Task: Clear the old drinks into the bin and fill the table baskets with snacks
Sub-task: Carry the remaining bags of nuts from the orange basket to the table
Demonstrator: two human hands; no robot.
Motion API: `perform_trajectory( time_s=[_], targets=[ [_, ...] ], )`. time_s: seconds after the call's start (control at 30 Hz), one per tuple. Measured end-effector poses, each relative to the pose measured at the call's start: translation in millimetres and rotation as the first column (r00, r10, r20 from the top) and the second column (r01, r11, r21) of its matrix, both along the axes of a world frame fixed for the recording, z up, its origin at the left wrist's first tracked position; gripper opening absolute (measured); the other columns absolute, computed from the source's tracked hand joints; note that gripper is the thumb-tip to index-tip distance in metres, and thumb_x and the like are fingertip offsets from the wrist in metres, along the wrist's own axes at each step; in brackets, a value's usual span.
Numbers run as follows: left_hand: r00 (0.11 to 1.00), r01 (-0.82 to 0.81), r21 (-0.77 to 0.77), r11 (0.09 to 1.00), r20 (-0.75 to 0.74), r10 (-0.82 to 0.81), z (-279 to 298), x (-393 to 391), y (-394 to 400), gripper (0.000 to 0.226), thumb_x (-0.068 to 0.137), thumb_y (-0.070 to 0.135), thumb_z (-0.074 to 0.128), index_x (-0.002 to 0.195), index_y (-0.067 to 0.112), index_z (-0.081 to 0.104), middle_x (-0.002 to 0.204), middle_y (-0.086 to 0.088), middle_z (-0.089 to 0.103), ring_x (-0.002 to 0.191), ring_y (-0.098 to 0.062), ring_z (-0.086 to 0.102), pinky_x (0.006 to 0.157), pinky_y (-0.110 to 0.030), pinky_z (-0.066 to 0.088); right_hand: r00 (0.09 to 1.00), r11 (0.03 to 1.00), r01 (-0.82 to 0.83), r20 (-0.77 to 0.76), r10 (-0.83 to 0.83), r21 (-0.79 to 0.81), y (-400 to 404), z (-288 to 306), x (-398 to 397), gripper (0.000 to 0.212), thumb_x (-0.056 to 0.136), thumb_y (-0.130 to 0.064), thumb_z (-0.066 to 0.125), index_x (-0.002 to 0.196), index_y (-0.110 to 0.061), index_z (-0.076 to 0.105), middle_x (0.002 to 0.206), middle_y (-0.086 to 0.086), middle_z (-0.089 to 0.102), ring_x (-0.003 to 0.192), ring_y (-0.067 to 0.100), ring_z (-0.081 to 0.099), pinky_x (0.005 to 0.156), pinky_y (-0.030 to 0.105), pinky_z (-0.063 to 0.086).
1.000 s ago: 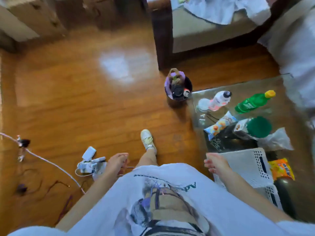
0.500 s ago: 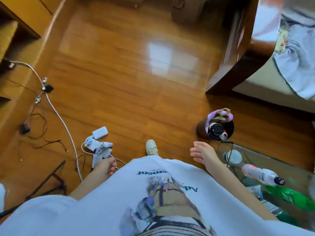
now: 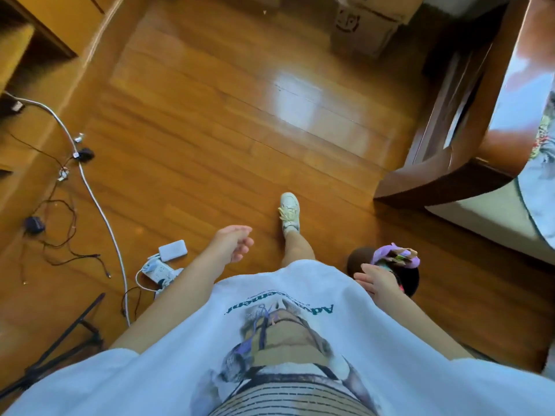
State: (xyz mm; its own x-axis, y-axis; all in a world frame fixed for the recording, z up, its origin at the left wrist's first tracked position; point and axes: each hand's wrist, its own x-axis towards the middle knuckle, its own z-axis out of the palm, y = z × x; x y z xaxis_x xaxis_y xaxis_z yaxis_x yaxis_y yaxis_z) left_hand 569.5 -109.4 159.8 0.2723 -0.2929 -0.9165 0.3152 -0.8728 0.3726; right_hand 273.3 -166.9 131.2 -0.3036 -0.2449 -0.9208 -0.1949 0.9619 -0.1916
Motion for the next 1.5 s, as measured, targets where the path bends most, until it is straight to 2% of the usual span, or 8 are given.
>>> perform_trajectory(
  time_s=[0.17,0.3,0.43,0.8,0.9,1.07,1.17,1.5],
  targets=[
    [0.979,-0.202,0.04,0.979,0.017,0.201,5.6,28.4,-54.2,0.028,0.096,0.012,0.045,0.122,0.008,0.056,0.071,-0.001,0.055,0.038,-0.002,0.049,0.037,-0.013,0.035,0.981,0.981,-0.192,0.029,0.192,-0.026,-105.7,-2.8,42.8,0.01,0.092,-0.016,0.049,0.099,-0.01,0.051,0.12,0.023,0.059,0.099,0.038,0.062,0.096,0.051,0.046],
    [0.936,-0.351,0.053,0.935,0.05,0.349,11.4,56.0,-77.4,0.029,0.097,0.013,0.044,0.124,0.007,0.055,0.071,-0.001,0.055,0.04,-0.003,0.05,0.04,-0.015,0.037,0.917,0.917,-0.395,0.025,0.397,-0.061,-188.3,2.2,90.1,0.018,0.092,-0.016,0.049,0.108,-0.009,0.055,0.085,0.014,0.063,0.064,0.021,0.055,0.051,0.028,0.046],
    [0.851,-0.524,0.079,0.848,0.064,0.521,9.8,78.7,-72.3,0.028,0.097,0.014,0.044,0.122,0.008,0.055,0.07,-0.002,0.055,0.05,-0.009,0.049,0.047,-0.019,0.035,0.81,0.81,-0.58,0.038,0.585,-0.083,-253.6,6.6,146.8,0.017,0.095,-0.011,0.045,0.109,-0.009,0.054,0.067,0.007,0.053,0.046,0.014,0.048,0.045,0.018,0.035],
    [0.603,-0.769,0.324,0.551,0.084,0.793,-17.4,147.0,-39.4,0.034,0.095,0.02,0.05,0.124,0.005,0.053,0.097,-0.007,0.058,0.067,-0.013,0.048,0.057,-0.024,0.036,0.585,0.604,-0.755,0.156,0.796,-0.254,-343.8,18.8,333.4,0.014,0.094,-0.013,0.045,0.087,-0.019,0.055,0.071,0.003,0.059,0.061,0.015,0.056,0.061,0.025,0.044],
    [0.562,-0.797,0.302,0.523,0.054,0.825,-25.9,187.8,-57.4,0.023,0.095,0.022,0.05,0.114,0.01,0.052,0.081,-0.003,0.057,0.066,-0.012,0.048,0.057,-0.024,0.036,0.577,0.601,-0.759,0.17,0.799,-0.251,-363.7,23.7,376.1,0.016,0.095,-0.014,0.046,0.085,-0.021,0.055,0.072,0.003,0.059,0.062,0.015,0.057,0.061,0.025,0.045],
    [0.579,-0.79,0.241,0.563,-0.006,0.815,-25.5,280.1,-115.0,0.018,0.094,0.022,0.049,0.082,0.01,0.054,0.063,0.0,0.058,0.059,-0.011,0.05,0.055,-0.021,0.035,0.639,0.657,-0.722,0.155,0.754,-0.218,-399.5,30.8,430.4,0.011,0.095,-0.011,0.045,0.09,-0.016,0.054,0.071,0.005,0.058,0.061,0.018,0.054,0.058,0.026,0.038],
    [0.677,-0.73,0.15,0.667,0.022,0.736,-15.7,342.2,-165.4,0.008,0.095,0.019,0.049,0.096,0.013,0.054,0.061,-0.001,0.06,0.037,-0.004,0.054,0.042,-0.017,0.038,0.688,0.699,-0.687,0.131,0.714,-0.2,-416.1,31.0,454.6,0.008,0.094,-0.01,0.045,0.096,-0.013,0.052,0.07,0.006,0.056,0.059,0.019,0.053,0.055,0.025,0.036],
    [0.886,-0.462,-0.037,0.886,0.028,0.463,0.3,474.4,-318.2,0.013,0.096,0.021,0.048,0.103,0.019,0.059,0.077,0.001,0.062,0.063,-0.01,0.053,0.057,-0.02,0.043,0.792,0.789,-0.609,-0.005,0.61,-0.079,-468.5,22.6,529.4,0.008,0.094,-0.01,0.048,0.099,-0.009,0.053,0.067,0.006,0.054,0.056,0.019,0.051,0.055,0.027,0.039]
  ],
)
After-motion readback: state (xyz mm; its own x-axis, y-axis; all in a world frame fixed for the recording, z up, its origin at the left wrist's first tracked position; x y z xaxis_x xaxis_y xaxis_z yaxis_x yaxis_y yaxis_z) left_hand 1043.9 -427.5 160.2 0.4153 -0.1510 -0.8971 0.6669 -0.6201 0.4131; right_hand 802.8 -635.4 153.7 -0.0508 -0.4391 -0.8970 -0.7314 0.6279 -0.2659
